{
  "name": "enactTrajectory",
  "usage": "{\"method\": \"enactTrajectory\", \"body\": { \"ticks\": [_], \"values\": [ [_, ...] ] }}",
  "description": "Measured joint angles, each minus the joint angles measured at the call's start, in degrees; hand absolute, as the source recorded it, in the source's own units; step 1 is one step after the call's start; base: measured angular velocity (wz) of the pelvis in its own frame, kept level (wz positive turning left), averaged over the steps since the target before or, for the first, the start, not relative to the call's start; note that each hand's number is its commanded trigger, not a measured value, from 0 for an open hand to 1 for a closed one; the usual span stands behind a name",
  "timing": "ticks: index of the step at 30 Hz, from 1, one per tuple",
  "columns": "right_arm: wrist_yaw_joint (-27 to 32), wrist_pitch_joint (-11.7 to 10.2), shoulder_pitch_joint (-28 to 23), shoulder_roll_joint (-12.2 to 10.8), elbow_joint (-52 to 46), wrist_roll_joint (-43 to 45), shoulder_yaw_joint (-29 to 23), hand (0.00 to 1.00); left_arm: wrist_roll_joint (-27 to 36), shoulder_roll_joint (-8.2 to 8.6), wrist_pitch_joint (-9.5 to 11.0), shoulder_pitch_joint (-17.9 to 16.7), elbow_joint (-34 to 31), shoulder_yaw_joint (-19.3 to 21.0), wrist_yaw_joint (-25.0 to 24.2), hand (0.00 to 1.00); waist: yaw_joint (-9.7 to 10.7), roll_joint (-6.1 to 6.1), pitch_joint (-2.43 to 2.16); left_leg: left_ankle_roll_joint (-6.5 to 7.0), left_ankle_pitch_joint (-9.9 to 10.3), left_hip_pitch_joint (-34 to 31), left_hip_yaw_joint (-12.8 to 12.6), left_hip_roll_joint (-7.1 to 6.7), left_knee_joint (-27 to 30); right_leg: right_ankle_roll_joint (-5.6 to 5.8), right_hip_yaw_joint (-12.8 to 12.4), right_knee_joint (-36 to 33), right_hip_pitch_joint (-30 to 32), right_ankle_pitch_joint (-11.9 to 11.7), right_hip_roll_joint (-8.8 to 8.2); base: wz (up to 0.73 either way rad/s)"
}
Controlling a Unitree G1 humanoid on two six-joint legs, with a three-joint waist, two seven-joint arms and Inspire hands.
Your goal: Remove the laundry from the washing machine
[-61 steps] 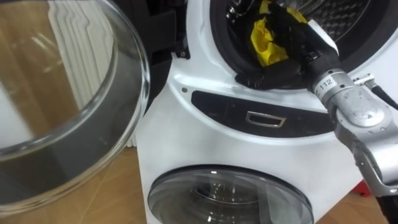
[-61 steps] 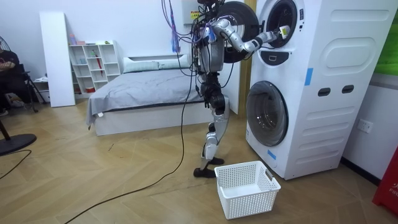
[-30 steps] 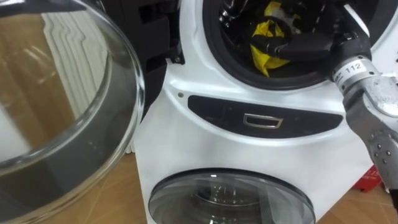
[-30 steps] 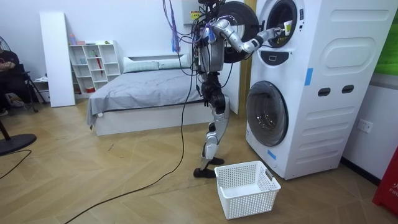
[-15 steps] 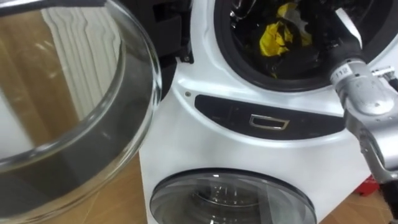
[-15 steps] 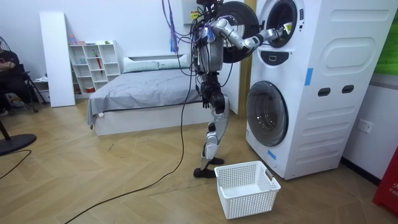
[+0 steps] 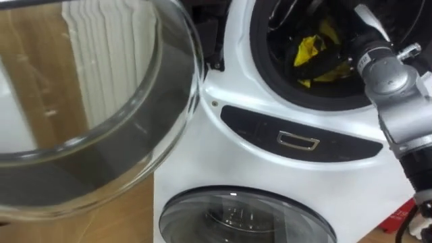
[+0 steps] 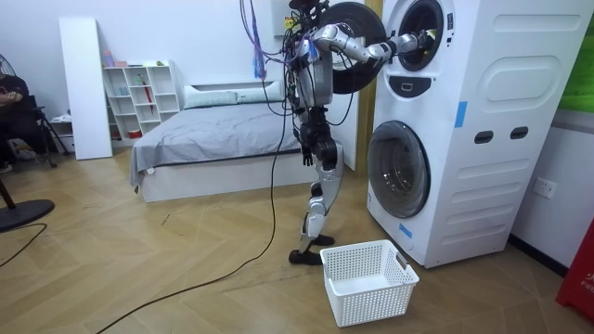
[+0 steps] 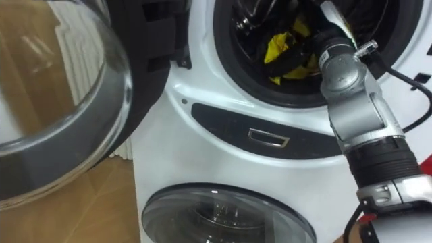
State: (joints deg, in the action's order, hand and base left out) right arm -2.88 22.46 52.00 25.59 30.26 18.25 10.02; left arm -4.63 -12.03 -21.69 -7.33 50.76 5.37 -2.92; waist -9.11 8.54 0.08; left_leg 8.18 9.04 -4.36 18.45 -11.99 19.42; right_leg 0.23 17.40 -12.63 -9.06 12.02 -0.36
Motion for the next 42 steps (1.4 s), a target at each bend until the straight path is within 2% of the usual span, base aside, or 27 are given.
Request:
{"method": "enactTrajectory", "body": {
  "ticks": [3, 4, 9, 15, 17, 24, 28, 30, 33, 36, 38, 42],
  "values": [
    [-1.26, 0.12, 0.01, 0.2, 0.1, 4.65, -0.06, 0.02, 0.0, -0.1, -0.18, 0.11, 0.0, 0.03, -0.05, 0.0, -0.77, -0.05, 0.03, -0.33, -0.19, 0.01, 0.79, -0.22, 0.02, -0.06, -0.18, 0.01, 0.0, -0.04, 0.03, 0.13],
    [-1.77, 0.13, 0.02, 0.51, 0.2, 5.7, -0.06, 1.0, 0.1, -0.1, -0.43, 0.1, 0.0, 0.02, -0.05, 0.0, -0.83, -0.14, 0.08, -0.35, -0.35, 0.08, 1.21, -0.3, 0.04, -0.06, -0.15, 0.0, 0.0, -0.04, 0.01, 0.2],
    [-4.81, 0.09, 0.9, 1.17, 1.07, 9.19, -0.04, 1.0, 0.64, -0.16, -0.59, 0.14, 0.0, -0.05, -0.13, 0.0, -0.73, -0.55, 0.35, -0.5, -1.07, -0.05, 2.05, -0.7, -0.12, -0.05, -0.11, 0.14, -0.09, -0.03, -0.03, 0.11],
    [-10.59, 0.07, 0.66, 1.18, 1.11, 9.85, 0.66, 1.0, 0.71, -0.2, -0.61, 1.29, 0.97, -0.06, -0.14, 0.0, -0.79, -0.99, 0.56, -0.8, -1.4, 0.01, 1.97, -0.55, -0.14, -0.07, -0.21, 0.13, -0.09, -0.03, 0.04, 0.0],
    [-10.28, -0.06, 0.28, 1.2, 1.1, 11.56, 1.3, 1.0, 0.76, -0.18, -0.61, 2.02, 0.97, -0.07, -0.1, 0.0, -0.82, -1.11, 0.58, -0.83, -1.42, -0.09, 1.93, -0.53, 0.04, -0.12, -0.31, 0.27, -0.14, -0.07, 0.13, 0.0],
    [-10.68, -0.17, -1.19, 1.53, -0.22, 16.76, 1.29, 1.0, 0.66, -0.3, -0.51, 5.03, 1.19, -0.11, -0.02, 0.0, -2.17, -1.09, 0.26, -0.79, -1.5, 0.23, 2.02, -0.46, -0.11, -0.21, -2.3, 0.83, -0.36, -0.12, 0.36, 0.0],
    [-11.31, -0.57, -2.1, 1.59, -2.01, 17.39, 1.17, 1.0, 0.64, -0.27, -0.38, 5.6, 1.68, -0.13, 0.0, 0.0, -2.07, -1.14, 0.21, -0.75, -1.52, 0.98, 2.25, -0.23, -0.81, -0.26, -6.08, 1.21, -0.16, -0.08, 0.69, 0.0],
    [-11.43, -0.85, -2.44, 1.59, -2.4, 17.38, 1.14, 1.0, 0.65, -0.26, -0.38, 6.34, 1.77, -0.66, -0.01, 0.0, -1.99, -1.2, 0.25, -0.77, -1.5, 1.24, 2.19, -0.32, -0.91, -0.52, -7.2, 2.56, 0.28, -0.25, 0.6, 0.04],
    [-11.66, -1.19, -2.74, 1.56, -3.02, 17.62, 1.12, 1.0, 0.69, 0.25, 0.06, 8.13, 2.21, -1.22, -0.02, 0.0, -2.1, -1.75, 0.33, -0.85, -1.49, 1.42, 1.68, -0.32, -1.2, -0.86, -7.02, 2.6, -0.13, -0.45, 0.58, -0.02],
    [-11.68, -1.29, -3.24, 1.31, -4.86, 17.6, 1.16, 1.0, 0.76, 0.52, 0.79, 9.67, 4.66, -2.28, 0.01, 0.0, -2.19, -2.45, 0.18, -0.86, -1.48, 1.52, 0.88, -0.06, -1.88, -0.89, -7.15, 2.46, -0.04, -0.47, 0.57, -0.13],
    [-11.74, -1.28, -3.58, 1.16, -6.03, 17.6, 1.19, 1.0, 0.87, 0.39, 1.0, 10.59, 6.73, -2.32, 0.09, 0.0, -2.18, -2.53, 0.17, -0.82, -1.46, 1.69, 0.55, 0.13, -2.23, -0.89, -7.33, 1.98, 0.05, -0.47, 0.56, -0.11],
    [-11.65, -1.27, -3.6, 0.76, -7.02, 17.58, 1.19, 1.0, 4.02, 0.27, 1.12, 10.49, 6.78, -2.47, 0.19, 0.0, -1.85, -2.37, 0.07, -0.69, -1.4, 1.84, 0.15, 0.26, -2.2, -0.9, -7.48, 1.84, 0.06, -0.48, 0.49, -0.06]
  ]
}}
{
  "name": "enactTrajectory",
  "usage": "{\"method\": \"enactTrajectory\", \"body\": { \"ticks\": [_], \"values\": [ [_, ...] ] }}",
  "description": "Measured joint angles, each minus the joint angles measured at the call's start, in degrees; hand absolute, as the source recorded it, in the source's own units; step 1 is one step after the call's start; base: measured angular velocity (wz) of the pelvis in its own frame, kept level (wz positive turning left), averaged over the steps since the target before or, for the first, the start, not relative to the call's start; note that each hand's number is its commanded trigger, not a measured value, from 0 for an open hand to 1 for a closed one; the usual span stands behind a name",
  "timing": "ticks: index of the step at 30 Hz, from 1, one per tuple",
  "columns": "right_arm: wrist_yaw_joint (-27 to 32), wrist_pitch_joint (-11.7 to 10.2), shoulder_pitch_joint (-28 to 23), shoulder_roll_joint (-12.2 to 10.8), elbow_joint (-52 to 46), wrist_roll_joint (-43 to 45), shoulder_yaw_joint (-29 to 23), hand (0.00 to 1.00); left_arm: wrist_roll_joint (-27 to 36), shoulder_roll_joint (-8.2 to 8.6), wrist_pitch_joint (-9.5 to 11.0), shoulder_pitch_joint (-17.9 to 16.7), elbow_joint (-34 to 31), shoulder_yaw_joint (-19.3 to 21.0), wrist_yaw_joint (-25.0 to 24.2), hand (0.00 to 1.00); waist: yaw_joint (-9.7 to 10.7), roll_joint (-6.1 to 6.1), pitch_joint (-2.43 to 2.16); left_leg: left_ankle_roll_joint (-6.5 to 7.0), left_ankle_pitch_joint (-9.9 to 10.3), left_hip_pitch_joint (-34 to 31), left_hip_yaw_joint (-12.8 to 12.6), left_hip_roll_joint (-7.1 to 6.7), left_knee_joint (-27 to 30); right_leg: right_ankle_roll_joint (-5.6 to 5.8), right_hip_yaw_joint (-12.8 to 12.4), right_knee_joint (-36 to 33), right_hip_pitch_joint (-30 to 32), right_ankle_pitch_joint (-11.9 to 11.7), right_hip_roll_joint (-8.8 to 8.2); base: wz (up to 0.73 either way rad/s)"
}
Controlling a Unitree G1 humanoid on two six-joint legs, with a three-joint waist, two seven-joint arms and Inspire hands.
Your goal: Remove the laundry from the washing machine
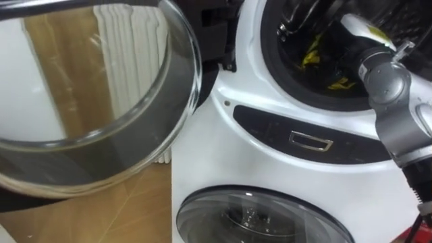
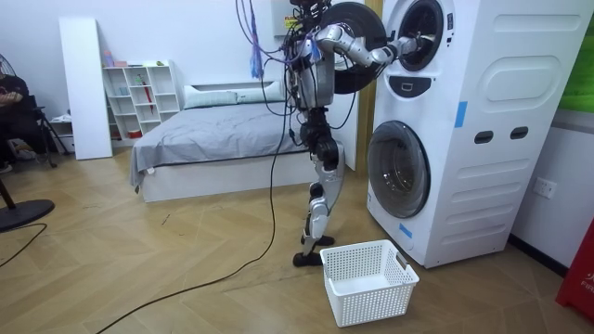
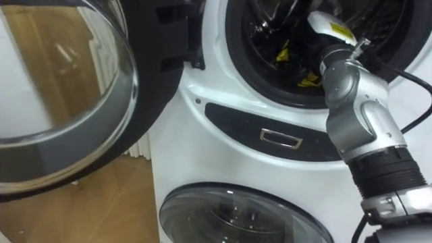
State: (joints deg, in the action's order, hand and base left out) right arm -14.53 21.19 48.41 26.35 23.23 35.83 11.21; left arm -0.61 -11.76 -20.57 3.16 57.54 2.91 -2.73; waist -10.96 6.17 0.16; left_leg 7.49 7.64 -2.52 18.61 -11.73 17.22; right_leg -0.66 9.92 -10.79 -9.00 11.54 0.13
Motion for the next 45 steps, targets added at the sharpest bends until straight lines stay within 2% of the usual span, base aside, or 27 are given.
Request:
{"method": "enactTrajectory", "body": {
  "ticks": [3, 6, 9, 14, 16, 20, 23, 25, 28, 32, 34, 36, 38, 42, 45],
  "values": [
    [0.58, 0.59, -0.51, -0.38, -2.48, -0.98, 0.19, 1.0, 2.43, -0.13, 0.47, 0.01, -0.07, -0.52, 0.01, 0.0, 0.03, 0.14, -0.03, 0.09, -0.03, 0.02, -0.66, 0.17, -0.54, 0.0, -0.63, 0.02, 0.45, 0.0, -0.1, -0.14],
    [0.71, 1.94, -2.97, -0.87, -9.2, -1.78, 0.49, 1.0, 3.48, -0.14, 0.59, 0.02, -0.03, -0.94, -0.08, 0.0, 0.24, 0.3, -0.04, 0.14, -0.06, -0.26, -1.24, 0.32, -1.08, 0.0, -0.49, 0.01, 1.05, 0.01, -0.22, -0.14],
    [0.79, 2.07, -4.34, -1.71, -14.02, -2.48, 0.59, 1.0, 5.18, -0.12, 1.14, 0.09, 0.45, -1.04, -0.06, 0.0, 0.59, 0.43, -0.08, 0.28, -0.06, -0.68, -2.79, 0.76, -1.82, 0.01, -0.5, 0.02, 1.97, 0.0, -0.27, -0.21],
    [0.61, 2.75, -7.03, -3.04, -24.21, -4.12, 0.69, 1.0, 5.56, -0.14, 1.71, 0.02, 0.94, -0.99, 0.01, 0.0, 2.55, 0.41, -0.06, 0.89, 0.45, -1.07, -5.81, 1.44, -2.07, 0.02, -0.52, 0.09, 2.5, 0.01, -0.27, -0.14],
    [0.6, 2.65, -7.24, -3.59, -28.07, -6.93, 0.64, 1.0, 5.47, -0.27, 2.4, 0.02, 0.93, -0.95, 0.01, 0.0, 3.74, 0.37, -0.06, 1.06, 0.56, -0.83, -5.59, 1.52, -2.08, 0.05, -0.8, -0.11, 2.56, 0.03, -0.19, 0.0],
    [0.63, 2.64, -9.17, -3.56, -35.6, -10.21, -0.11, 1.0, 5.49, -0.49, 3.44, -0.33, 0.94, -0.83, 0.01, 0.0, 4.49, 0.22, -0.05, 1.2, 0.64, -0.02, -5.84, 1.61, -2.39, 0.16, -2.27, 0.04, 2.6, 0.06, -0.21, -0.06],
    [0.68, 1.35, -14.18, -3.59, -43.97, -12.51, -1.67, 1.0, 5.11, -0.28, 4.58, -1.45, 1.08, -0.76, 0.02, 0.0, 4.63, -0.67, -0.04, 1.4, 0.78, 0.85, -5.92, 1.74, -2.57, 0.41, -2.81, 0.04, 1.94, -0.09, -0.12, -0.01],
    [0.67, 0.34, -17.93, -3.61, -48.58, -14.82, -2.85, 1.0, 4.96, -0.3, 6.03, -3.27, 1.21, -0.7, 0.03, 0.0, 5.02, -1.52, -0.07, 1.41, 0.79, 1.31, -6.17, 1.73, -2.83, 0.57, -2.67, 0.06, 1.23, -0.21, -0.18, -0.05],
    [0.68, -0.78, -19.78, -3.7, -51.47, -19.08, -4.98, 1.0, 4.95, -0.41, 7.65, -6.41, 1.52, 0.58, 0.03, 0.0, 6.46, -2.56, -0.14, 1.41, 0.79, 1.2, -6.59, 1.75, -2.89, 0.57, -1.81, 0.14, 1.03, -0.21, -0.28, -0.07],
    [1.85, -2.42, -21.09, -3.65, -52.55, -23.88, -8.46, 1.0, 4.91, -0.45, 8.91, -9.4, 1.42, 1.28, 0.02, 0.0, 7.85, -2.64, -0.2, 1.41, 0.79, 1.28, -6.86, 1.95, -2.9, 0.55, -1.75, 0.2, 0.91, -0.23, -0.2, -0.01],
    [3.08, -3.83, -24.22, -3.64, -54.47, -25.72, -10.34, 1.0, 4.93, -0.41, 10.31, -10.91, 1.42, 1.4, 0.02, 0.0, 8.13, -2.61, -0.23, 1.4, 0.79, 1.39, -6.98, 2.01, -2.95, 0.55, -1.72, 0.16, 0.8, -0.23, -0.23, 0.0],
    [3.75, -4.18, -26.13, -3.64, -55.62, -27.99, -10.51, 1.0, 5.08, -0.43, 11.22, -12.01, 1.42, 1.39, 0.03, 0.0, 8.76, -2.68, -0.2, 1.4, 0.79, 1.31, -7.25, 2.05, -2.94, 0.55, -1.73, 0.17, 0.87, -0.23, -0.24, -0.06],
    [3.9, -4.67, -27.57, -3.65, -55.88, -30.34, -10.59, 1.0, 4.94, -0.41, 11.44, -12.8, 1.42, 1.48, 0.06, 0.0, 9.29, -2.79, -0.14, 1.38, 0.82, 1.16, -7.4, 2.05, -2.83, 0.55, -1.82, 0.18, 0.95, -0.23, -0.27, -0.05],
    [4.03, -5.17, -31.91, -3.66, -57.8, -36.08, -14.52, 1.0, 4.59, -0.39, 12.52, -14.38, 0.47, 1.72, 0.05, 0.0, 9.64, -2.73, -0.23, 1.4, 0.84, 1.26, -7.79, 2.03, -3.31, 0.55, -2.11, 0.1, 1.2, -0.25, -0.36, -0.06],
    [4.51, -7.23, -34.89, -3.64, -58.32, -38.44, -17.5, 1.0, 2.85, -0.33, 12.77, -16.31, 0.29, 3.27, 0.04, 0.0, 10.06, -2.46, -0.49, 1.49, 0.8, 1.92, -8.12, 2.09, -3.49, 0.55, -2.08, 0.12, 0.9, -0.25, -0.53, -0.07]
  ]
}}
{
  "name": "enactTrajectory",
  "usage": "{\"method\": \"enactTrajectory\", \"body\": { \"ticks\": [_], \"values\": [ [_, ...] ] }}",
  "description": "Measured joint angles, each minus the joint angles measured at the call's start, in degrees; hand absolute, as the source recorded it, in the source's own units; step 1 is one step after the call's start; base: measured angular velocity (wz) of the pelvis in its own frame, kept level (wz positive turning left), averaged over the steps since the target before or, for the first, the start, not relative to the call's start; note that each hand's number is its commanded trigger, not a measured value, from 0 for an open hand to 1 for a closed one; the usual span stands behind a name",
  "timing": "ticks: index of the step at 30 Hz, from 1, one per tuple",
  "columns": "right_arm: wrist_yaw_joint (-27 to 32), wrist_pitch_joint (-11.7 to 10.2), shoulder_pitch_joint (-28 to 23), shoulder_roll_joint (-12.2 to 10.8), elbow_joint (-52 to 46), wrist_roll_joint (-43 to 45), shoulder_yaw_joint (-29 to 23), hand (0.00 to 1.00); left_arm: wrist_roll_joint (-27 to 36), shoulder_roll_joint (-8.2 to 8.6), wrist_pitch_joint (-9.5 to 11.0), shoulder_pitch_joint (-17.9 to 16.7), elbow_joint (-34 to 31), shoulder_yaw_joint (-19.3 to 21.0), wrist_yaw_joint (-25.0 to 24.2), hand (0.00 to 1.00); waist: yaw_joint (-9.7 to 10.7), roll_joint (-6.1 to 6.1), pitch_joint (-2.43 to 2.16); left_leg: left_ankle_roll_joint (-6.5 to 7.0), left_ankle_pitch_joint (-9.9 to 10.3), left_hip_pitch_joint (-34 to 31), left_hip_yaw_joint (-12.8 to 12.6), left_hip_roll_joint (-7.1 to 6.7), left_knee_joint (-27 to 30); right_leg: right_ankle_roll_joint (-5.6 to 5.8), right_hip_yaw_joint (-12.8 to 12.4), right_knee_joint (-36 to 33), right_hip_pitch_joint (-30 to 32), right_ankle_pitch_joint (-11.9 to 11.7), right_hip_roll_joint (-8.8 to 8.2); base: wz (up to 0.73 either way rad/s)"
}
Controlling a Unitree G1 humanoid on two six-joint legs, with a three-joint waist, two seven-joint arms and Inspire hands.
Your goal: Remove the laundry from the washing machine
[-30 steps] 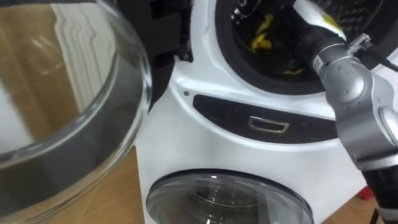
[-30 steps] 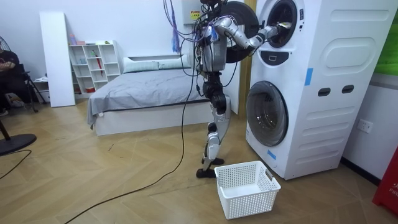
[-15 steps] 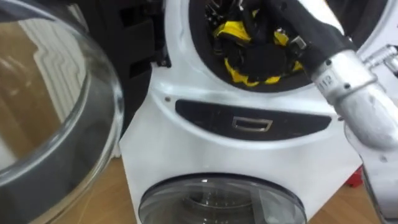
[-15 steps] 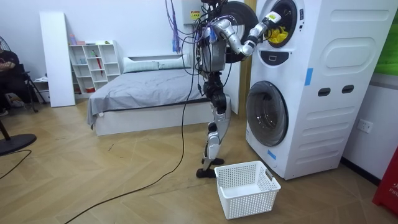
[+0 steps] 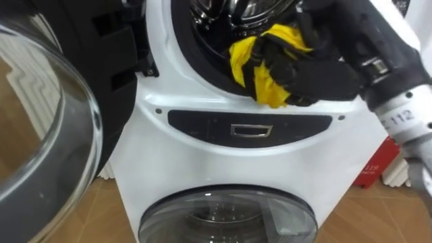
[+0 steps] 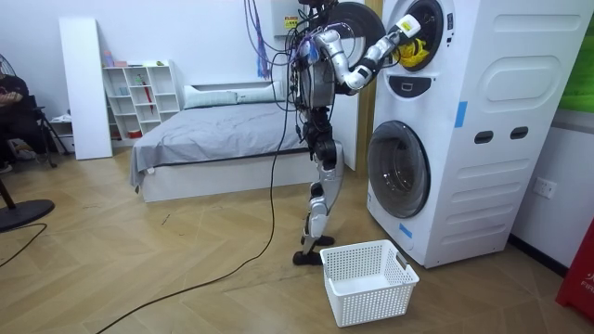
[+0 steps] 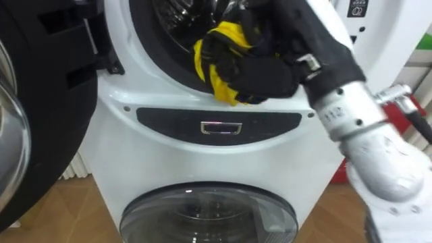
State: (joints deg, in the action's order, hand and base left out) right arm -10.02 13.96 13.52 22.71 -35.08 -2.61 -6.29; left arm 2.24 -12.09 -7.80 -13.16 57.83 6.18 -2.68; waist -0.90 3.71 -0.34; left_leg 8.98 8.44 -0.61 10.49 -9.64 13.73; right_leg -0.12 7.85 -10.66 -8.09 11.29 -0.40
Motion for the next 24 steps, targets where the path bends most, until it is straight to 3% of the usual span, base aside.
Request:
{"method": "enactTrajectory", "body": {
  "ticks": [5, 8, 10, 17, 21, 22, 24],
  "values": [
    [0.22, -0.68, -4.05, -0.01, 0.07, -1.63, -3.4, 1.0, -0.72, 0.03, 0.81, -2.14, -0.06, 0.77, -0.02, 0.0, 1.28, 0.18, -0.06, 0.24, 0.17, 0.03, -0.58, 0.04, 0.0, 0.0, 0.15, 0.0, -0.17, 0.0, -0.23, -0.05],
    [0.75, -2.33, -5.55, -0.01, 0.09, -1.82, -6.53, 1.0, -1.18, 0.06, 1.1, -2.7, -0.11, 1.7, -0.09, 0.0, 2.39, -0.28, 0.23, 0.48, 0.44, -0.37, -0.67, -0.02, 0.43, 0.0, 0.02, -0.01, 0.1, 0.0, -0.19, 0.0],
    [2.1, -4.03, -8.04, -0.02, 0.09, -3.99, -9.49, 1.0, -1.86, 0.05, 1.42, -3.1, -0.64, 2.28, -0.11, 0.0, 2.82, -0.2, 0.17, 0.66, 0.73, -0.65, -1.12, 0.0, 1.14, 0.0, -1.14, -0.1, 0.26, 0.0, -0.21, -0.09],
    [5.93, -4.3, -12.92, 0.0, 0.12, -9.99, -14.6, 1.0, -3.17, -0.06, 1.88, -4.36, -2.43, 4.33, -0.2, 0.0, 5.17, -0.41, 0.31, 0.99, 0.92, -0.06, -2.93, 0.13, 0.33, 0.0, -4.18, -0.14, 0.83, 0.03, 0.08, -0.19],
    [8.87, -5.43, -16.74, 0.68, 0.12, -10.45, -18.48, 1.0, -6.29, -0.15, 1.98, -5.29, -4.2, 6.18, -0.11, 0.0, 5.84, 0.27, -0.11, 1.21, 1.14, 0.21, -5.9, 0.96, -0.2, 0.07, -6.27, -0.23, 1.69, -0.08, 0.4, -0.36],
    [9.41, -5.43, -17.32, 0.91, 0.12, -10.44, -19.82, 1.0, -7.06, -0.06, 1.97, -5.3, -4.21, 6.61, -0.11, 0.0, 7.01, 0.35, -0.09, 1.22, 1.15, 0.11, -6.4, 1.08, -0.27, 0.07, -6.39, -0.23, 1.87, -0.08, 0.39, -0.25],
    [10.11, -5.59, -18.28, 0.94, 0.14, -10.37, -22.87, 1.0, -8.68, 0.09, 2.24, -5.0, -4.21, 7.49, -0.1, 0.0, 7.25, 0.33, -0.09, 1.27, 1.19, 0.2, -7.51, 1.34, -0.71, 0.07, -7.64, -0.37, 2.29, -0.08, 0.51, -0.31]
  ]
}}
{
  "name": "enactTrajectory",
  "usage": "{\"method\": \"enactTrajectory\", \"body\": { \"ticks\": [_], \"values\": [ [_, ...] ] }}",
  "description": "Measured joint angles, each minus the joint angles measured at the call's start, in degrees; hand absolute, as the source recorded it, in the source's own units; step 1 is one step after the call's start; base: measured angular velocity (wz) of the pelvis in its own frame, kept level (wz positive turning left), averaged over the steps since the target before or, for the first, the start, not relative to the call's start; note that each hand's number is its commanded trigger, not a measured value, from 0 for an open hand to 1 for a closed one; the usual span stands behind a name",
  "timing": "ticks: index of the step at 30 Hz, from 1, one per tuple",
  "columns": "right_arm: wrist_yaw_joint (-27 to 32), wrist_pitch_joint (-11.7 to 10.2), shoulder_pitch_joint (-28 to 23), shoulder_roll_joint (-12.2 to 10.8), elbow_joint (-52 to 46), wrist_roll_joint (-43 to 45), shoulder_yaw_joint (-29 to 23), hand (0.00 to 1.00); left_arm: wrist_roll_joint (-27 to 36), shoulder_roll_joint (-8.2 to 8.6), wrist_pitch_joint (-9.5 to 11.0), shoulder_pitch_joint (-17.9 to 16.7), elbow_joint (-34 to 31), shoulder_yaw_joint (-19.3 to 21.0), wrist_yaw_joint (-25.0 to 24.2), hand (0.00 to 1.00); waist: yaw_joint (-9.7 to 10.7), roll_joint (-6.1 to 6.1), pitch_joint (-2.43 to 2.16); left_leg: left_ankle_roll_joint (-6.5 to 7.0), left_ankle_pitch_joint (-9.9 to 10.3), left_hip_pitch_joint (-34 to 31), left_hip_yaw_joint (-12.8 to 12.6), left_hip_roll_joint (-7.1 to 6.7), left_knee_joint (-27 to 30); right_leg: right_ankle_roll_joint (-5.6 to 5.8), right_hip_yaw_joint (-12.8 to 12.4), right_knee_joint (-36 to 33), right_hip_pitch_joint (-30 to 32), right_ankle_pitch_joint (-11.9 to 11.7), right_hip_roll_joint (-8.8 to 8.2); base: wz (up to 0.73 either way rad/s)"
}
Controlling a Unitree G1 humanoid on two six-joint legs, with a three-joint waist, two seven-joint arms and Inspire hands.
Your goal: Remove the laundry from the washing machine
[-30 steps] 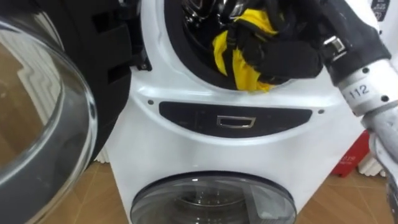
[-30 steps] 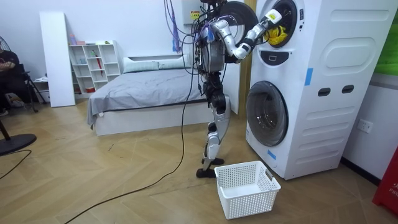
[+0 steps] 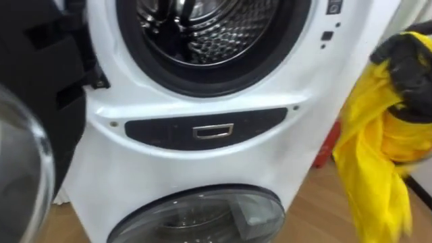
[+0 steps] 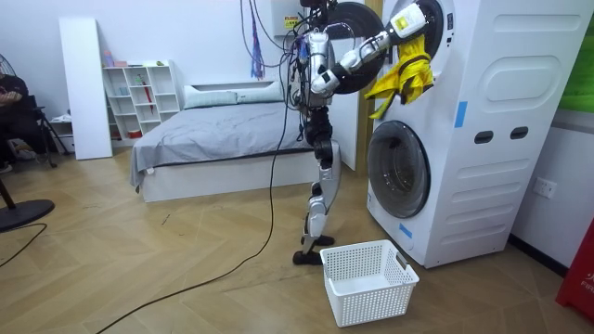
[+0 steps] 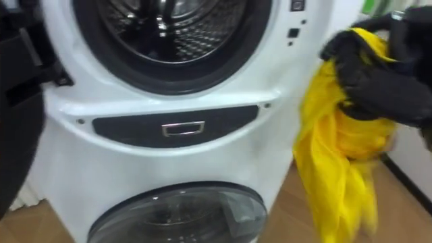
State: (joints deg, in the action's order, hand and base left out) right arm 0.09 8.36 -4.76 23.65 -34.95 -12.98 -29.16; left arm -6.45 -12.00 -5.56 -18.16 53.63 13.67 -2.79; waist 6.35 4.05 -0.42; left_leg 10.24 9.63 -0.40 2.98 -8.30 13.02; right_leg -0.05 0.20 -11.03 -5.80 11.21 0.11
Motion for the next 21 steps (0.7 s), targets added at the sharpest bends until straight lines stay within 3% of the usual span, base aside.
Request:
{"method": "enactTrajectory", "body": {
  "ticks": [4, 9, 13, 16, 21],
  "values": [
    [3.48, -1.15, -2.66, -0.01, 0.08, -0.18, -4.15, 1.0, -0.6, -0.01, 0.92, -0.1, 0.01, 1.43, 0.14, 0.0, 1.32, -0.04, 0.07, 0.06, 0.18, 0.59, -2.32, 0.55, -0.92, 0.0, -1.67, -0.16, 0.53, 0.0, 0.14, -0.33],
    [7.22, -1.52, -6.02, -0.01, 0.58, 0.13, -4.28, 1.0, -1.08, -0.01, 1.08, 0.28, 0.77, 1.32, 2.57, 0.0, 2.92, -0.16, 0.32, -0.08, 0.69, 0.73, -4.62, 1.16, -1.4, 0.02, -3.48, -0.81, 1.38, -0.01, 0.61, -0.3],
    [9.22, -1.61, -8.27, -0.26, 2.45, 2.82, -4.2, 1.0, -0.87, 0.03, 0.96, 0.32, 2.34, 1.21, 4.86, 0.0, 3.87, 0.74, 0.39, -0.37, 1.19, 1.13, -8.12, 2.33, -1.51, -0.02, -8.06, -2.25, 2.74, -0.04, 1.69, -0.4],
    [8.81, -1.14, -11.24, -1.48, 4.76, 1.89, -3.3, 1.0, -0.64, 0.12, 0.73, 1.06, 4.31, 0.18, 6.34, 0.0, 3.73, 1.58, 0.89, -0.78, 1.82, 1.67, -10.41, 3.09, -1.63, -0.07, -9.43, -2.54, 2.91, -0.08, 2.12, -0.48],
    [7.1, 0.47, -12.13, -1.58, 7.58, 1.79, -2.88, 1.0, -0.46, 0.02, 0.39, 3.31, 5.59, -2.06, 6.38, 0.0, 4.15, 1.69, 0.72, -1.05, 2.59, 1.88, -12.2, 3.93, -1.47, -0.39, -10.61, -2.73, 3.18, -0.31, 2.89, -0.23]
  ]
}}
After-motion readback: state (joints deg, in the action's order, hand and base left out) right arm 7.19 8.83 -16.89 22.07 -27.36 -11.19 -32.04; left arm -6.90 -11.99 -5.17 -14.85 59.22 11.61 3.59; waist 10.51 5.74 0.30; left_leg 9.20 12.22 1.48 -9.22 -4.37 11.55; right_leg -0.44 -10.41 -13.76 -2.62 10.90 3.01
